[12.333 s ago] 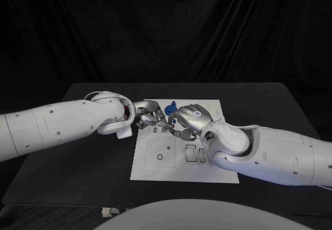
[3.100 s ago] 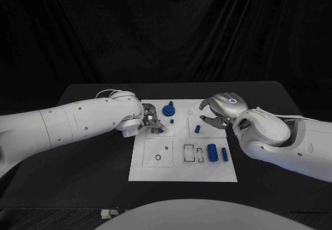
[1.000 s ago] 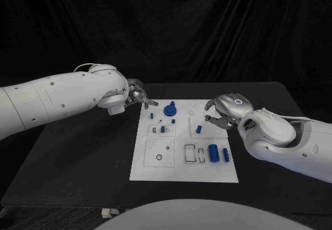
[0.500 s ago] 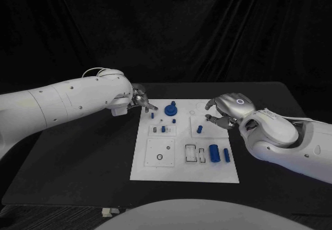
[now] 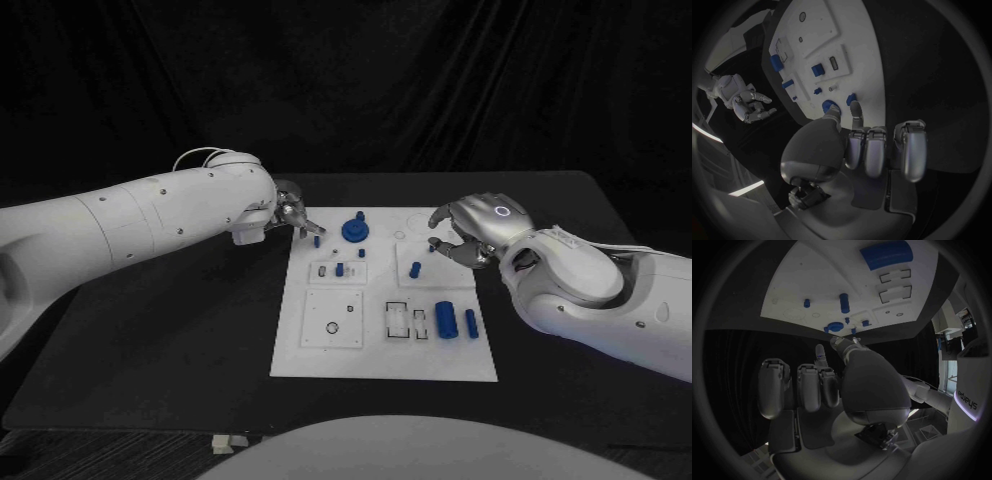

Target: Assemble the parts on the task board

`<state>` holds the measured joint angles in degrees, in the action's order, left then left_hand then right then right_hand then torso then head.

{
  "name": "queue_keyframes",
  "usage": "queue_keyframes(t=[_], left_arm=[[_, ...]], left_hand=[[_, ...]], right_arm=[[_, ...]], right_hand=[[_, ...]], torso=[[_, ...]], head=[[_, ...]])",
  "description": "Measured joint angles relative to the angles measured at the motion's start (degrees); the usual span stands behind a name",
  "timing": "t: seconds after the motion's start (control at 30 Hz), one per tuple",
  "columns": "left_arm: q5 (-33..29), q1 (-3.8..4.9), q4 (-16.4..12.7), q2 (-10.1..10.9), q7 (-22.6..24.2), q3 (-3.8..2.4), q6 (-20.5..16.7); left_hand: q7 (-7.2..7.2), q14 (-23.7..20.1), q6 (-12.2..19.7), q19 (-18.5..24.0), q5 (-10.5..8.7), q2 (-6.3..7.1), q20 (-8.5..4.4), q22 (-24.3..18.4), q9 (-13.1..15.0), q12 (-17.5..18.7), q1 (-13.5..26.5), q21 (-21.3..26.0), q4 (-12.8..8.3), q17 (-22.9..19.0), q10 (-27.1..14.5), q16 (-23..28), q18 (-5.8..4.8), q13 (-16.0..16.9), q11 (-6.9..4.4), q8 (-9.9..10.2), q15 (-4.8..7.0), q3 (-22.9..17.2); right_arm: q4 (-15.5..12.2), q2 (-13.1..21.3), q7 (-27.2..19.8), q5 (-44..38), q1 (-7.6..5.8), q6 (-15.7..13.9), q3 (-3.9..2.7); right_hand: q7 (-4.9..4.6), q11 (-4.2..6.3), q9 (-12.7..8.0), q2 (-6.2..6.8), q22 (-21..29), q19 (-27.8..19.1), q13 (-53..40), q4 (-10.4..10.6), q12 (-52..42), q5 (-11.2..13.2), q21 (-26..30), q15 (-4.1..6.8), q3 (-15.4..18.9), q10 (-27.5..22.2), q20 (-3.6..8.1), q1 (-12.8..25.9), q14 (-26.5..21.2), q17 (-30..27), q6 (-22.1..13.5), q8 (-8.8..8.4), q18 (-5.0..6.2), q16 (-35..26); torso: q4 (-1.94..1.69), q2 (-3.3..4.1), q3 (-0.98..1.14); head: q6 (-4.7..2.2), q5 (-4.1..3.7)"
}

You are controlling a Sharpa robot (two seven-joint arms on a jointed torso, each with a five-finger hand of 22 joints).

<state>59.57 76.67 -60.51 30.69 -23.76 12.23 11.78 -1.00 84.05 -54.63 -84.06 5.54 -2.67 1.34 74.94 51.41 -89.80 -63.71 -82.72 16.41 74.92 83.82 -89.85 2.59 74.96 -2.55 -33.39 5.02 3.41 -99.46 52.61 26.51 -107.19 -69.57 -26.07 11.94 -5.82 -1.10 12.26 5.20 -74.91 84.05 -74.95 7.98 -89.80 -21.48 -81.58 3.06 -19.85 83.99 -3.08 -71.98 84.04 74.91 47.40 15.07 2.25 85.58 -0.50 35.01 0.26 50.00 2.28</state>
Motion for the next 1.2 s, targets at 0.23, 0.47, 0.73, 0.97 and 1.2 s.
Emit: queue_keyframes(t=[0.23,0.47,0.73,0.97,1.2], left_arm=[[0.4,-0.32,0.8,-0.6,0.3,-0.01,0.0],[0.5,-0.68,1.6,-1.1,0.8,-0.01,0.0],[0.6,-1.04,2.3,-1.9,1.1,-0.01,0.0],[0.6,-1.32,2.6,-2.4,1.3,0.0,0.1],[0.7,-1.37,3.1,-2.8,1.4,0.0,0.1]], left_hand=[[-0.38,0.0,1.5,0.0,0.07,-0.33,0.0,0.0,0.3,0.0,-0.3,0.7,-0.1,0.0,0.0,0.0,0.0,0.0,0.0,0.9,0.0,0.5],[-1.26,0.0,2.6,0.0,0.7,-0.88,0.03,0.0,0.0,0.0,-0.9,2.1,-0.1,0.0,0.2,0.0,0.0,0.0,0.24,3.7,-0.02,0.9],[-1.47,-0.1,2.9,0.1,2.23,-1.21,0.53,0.0,-0.8,0.0,-1.2,2.8,-0.3,0.0,0.1,0.0,0.0,0.0,0.79,6.2,-0.48,1.1],[-1.47,0.0,2.8,0.0,4.07,-1.73,0.84,0.0,-1.2,0.0,-1.7,3.1,-0.1,0.0,0.2,0.0,0.0,0.0,1.04,7.8,-0.84,1.2],[-1.89,0.0,2.4,0.2,7.74,-1.73,1.05,0.0,-1.3,0.0,-3.3,3.3,-0.2,0.0,0.2,0.0,0.0,0.0,1.03,9.2,-0.84,1.1]], right_arm=[[0.2,-0.1,0.0,0.3,0.0,0.0,0.0],[0.2,-0.1,0.0,0.5,0.0,0.0,0.0],[0.2,0.0,0.0,0.7,0.01,0.0,0.0],[0.1,0.0,0.0,0.7,0.01,0.0,0.0],[0.1,-0.1,0.0,0.7,0.03,0.1,0.0]], right_hand=[[0.0,0.0,-0.1,0.0,0.0,0.0,0.0,0.2,0.0,-0.2,0.0,0.0,-0.2,0.0,0.0,0.0,0.0,0.0,0.0,0.0,0.0,0.0],[0.0,0.0,-0.1,0.0,0.0,0.0,0.0,0.2,0.0,-0.2,0.0,0.0,-0.2,0.0,0.0,0.0,0.0,0.0,0.0,0.0,0.0,0.0],[0.0,0.0,0.0,0.0,0.0,0.0,0.0,0.2,0.0,-0.2,0.0,0.0,-0.2,0.0,0.0,0.0,0.0,0.0,0.0,0.0,0.0,0.0],[0.0,0.0,0.0,0.0,0.0,0.0,0.0,0.2,0.0,-0.2,0.0,0.0,-0.2,0.0,0.0,0.0,0.0,0.0,0.0,0.0,0.0,0.0],[0.0,0.0,0.0,0.0,0.0,0.0,0.0,0.2,0.0,-0.2,0.0,0.0,-0.2,0.0,0.0,0.0,0.0,0.0,0.0,0.0,0.0,0.0]], torso=[[0.01,0.01,0.0],[-0.02,0.0,0.01],[-0.03,-0.03,0.01],[0.01,-0.01,0.01],[0.0,0.0,0.02]], head=[[0.0,0.16],[0.0,-0.18],[0.0,-0.2],[0.01,-0.19],[0.0,-0.3]])
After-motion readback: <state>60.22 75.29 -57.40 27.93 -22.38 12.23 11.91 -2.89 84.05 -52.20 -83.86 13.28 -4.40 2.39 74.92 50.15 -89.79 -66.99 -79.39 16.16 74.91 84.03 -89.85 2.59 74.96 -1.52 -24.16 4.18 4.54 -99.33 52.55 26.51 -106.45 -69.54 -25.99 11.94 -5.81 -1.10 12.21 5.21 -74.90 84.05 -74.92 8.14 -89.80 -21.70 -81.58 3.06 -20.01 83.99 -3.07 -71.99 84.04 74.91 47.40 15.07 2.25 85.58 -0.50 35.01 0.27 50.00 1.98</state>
